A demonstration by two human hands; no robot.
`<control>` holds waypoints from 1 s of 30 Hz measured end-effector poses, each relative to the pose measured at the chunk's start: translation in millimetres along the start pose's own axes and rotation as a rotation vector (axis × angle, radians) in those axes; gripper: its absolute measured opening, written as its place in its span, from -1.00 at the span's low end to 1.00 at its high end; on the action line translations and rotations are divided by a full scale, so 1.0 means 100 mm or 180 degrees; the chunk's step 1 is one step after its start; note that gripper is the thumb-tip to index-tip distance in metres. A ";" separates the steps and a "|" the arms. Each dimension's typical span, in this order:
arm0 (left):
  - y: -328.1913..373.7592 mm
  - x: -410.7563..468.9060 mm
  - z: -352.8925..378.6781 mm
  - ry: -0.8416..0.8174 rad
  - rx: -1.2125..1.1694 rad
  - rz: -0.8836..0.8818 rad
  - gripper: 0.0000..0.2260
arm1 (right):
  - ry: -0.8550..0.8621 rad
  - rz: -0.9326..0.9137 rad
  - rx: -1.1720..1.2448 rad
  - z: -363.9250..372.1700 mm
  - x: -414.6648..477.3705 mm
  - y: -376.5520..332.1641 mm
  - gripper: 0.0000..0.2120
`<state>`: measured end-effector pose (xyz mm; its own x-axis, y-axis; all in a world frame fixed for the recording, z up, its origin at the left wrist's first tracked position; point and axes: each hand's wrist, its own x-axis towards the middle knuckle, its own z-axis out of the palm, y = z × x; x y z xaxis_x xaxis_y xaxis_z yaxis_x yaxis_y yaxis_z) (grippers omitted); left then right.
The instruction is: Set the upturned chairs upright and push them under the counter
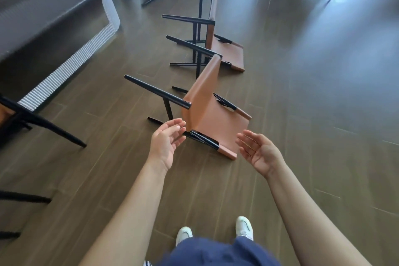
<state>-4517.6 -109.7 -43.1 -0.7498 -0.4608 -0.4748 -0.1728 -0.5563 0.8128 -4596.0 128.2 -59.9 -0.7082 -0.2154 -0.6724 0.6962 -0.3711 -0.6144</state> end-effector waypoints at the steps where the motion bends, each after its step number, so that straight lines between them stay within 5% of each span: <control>1: -0.06 0.01 0.12 -0.0004 -0.0014 -0.0004 -0.81 | 0.0002 -0.0001 -0.0002 -0.12 0.01 -0.09 -0.78; 17: -1.16 0.10 2.22 0.0116 -0.0227 -0.0156 -0.80 | 0.0124 -0.0018 -0.0205 -1.92 0.49 -1.79 -0.80; 30: -1.22 1.40 3.34 0.0283 -0.0251 -0.0201 -0.80 | -0.0023 0.0099 -0.0421 -1.78 1.81 -2.84 -0.78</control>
<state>-4814.6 124.7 -96.0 -0.6790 -0.4806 -0.5550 -0.1644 -0.6372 0.7529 -4900.6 355.4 -80.8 -0.6865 -0.2317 -0.6892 0.7269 -0.2420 -0.6427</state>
